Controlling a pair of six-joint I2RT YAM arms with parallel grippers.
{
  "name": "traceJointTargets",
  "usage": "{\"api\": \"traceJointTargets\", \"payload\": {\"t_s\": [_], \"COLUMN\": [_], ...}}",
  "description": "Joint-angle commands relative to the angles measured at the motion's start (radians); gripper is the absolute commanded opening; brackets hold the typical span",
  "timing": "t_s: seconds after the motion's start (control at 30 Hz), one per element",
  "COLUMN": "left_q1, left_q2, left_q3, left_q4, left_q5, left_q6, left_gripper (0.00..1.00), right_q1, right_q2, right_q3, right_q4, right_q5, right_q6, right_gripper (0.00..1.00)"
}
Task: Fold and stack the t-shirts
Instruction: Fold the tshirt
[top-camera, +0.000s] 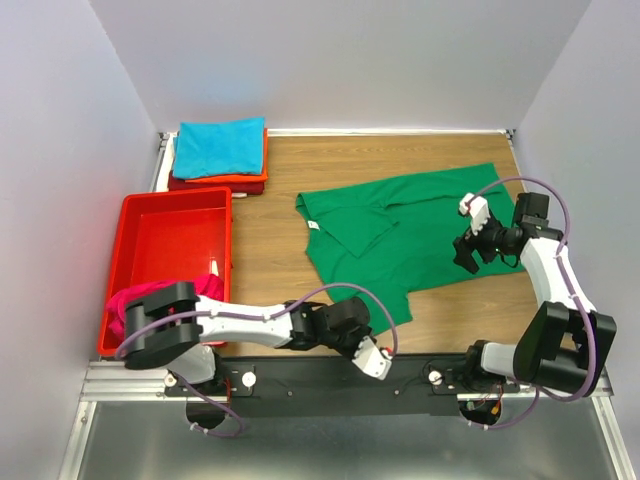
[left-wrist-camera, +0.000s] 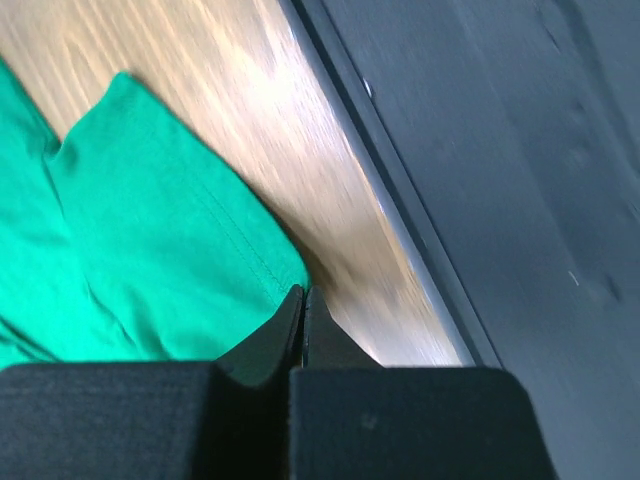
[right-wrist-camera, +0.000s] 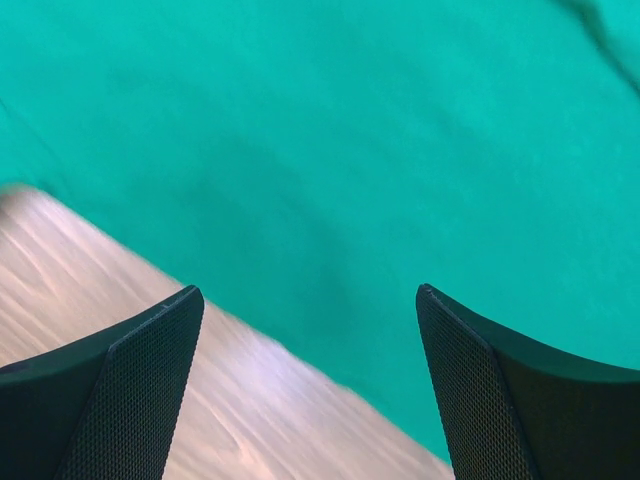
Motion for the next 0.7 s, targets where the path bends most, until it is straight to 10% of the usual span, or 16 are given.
{"api": "traceJointTargets", "payload": {"t_s": [0.0,0.23,0.67], "left_q1": [0.013,0.047,0.072], "left_q2": [-0.106,-0.264,-0.37], "left_q3": [-0.058,-0.141,-0.196], "left_q4": [-0.132,-0.152,-0.13], "left_q5": [0.013,0.045,0.064], "left_q6": [-0.026,-0.016,-0.014], "left_gripper": [0.0,0.0,0.0], "right_q1": [-0.078,-0.282,-0.302], "right_q2": [0.02,0.117,0.155], "right_q3": [0.007,0.072,-0.068], "right_q4": [-0.192,-0.318,-0.117], "right_q5": [0.106,0.301,0.553], "right_q6": [-0.265,-0.717,-0.908], "right_gripper": [0.93,0.86,0.76]}}
